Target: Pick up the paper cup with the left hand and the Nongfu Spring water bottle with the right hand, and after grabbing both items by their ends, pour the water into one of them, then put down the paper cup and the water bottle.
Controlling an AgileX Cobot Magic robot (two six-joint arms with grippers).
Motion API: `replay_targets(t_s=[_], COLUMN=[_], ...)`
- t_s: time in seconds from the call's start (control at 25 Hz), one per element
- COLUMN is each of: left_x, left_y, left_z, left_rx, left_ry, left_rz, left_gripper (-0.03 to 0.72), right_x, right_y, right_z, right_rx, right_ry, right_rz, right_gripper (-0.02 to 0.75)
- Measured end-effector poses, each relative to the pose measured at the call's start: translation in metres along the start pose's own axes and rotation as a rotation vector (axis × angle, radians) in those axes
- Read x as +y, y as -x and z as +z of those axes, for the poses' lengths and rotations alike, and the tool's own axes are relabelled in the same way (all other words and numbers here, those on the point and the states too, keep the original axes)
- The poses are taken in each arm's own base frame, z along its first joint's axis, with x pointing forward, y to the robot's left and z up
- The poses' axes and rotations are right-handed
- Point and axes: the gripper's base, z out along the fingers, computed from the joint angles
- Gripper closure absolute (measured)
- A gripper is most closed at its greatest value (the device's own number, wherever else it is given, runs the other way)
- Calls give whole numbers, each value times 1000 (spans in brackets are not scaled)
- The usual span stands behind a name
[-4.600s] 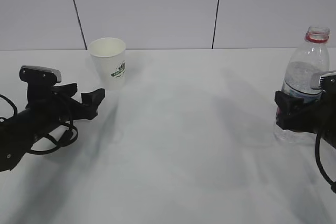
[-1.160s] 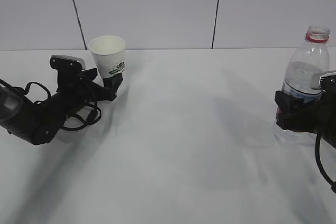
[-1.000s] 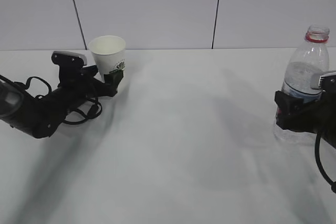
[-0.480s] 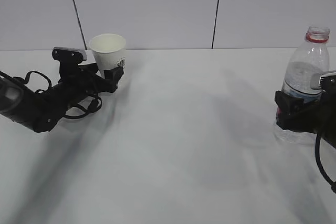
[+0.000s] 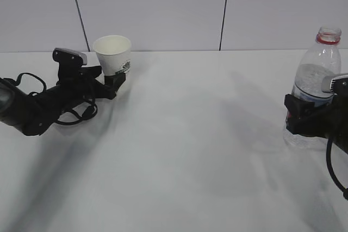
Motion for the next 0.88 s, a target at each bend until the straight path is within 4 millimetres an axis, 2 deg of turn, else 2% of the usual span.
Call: replay_targets(t_s=[0.2, 0.44, 0.88], left_x=[2, 5, 6], left_y=[1, 12, 8], left_z=[1, 9, 9], left_rx=[-3, -36, 10], left_ry=[-6, -6, 8], left_rz=[2, -2, -2], left_gripper=[45, 46, 82], right_x=[0, 0, 0], right_y=[0, 0, 0], right_z=[0, 0, 0], right_rx=[0, 0, 0], right_ry=[0, 0, 0], right_rz=[0, 0, 0], right_gripper=[263, 263, 263])
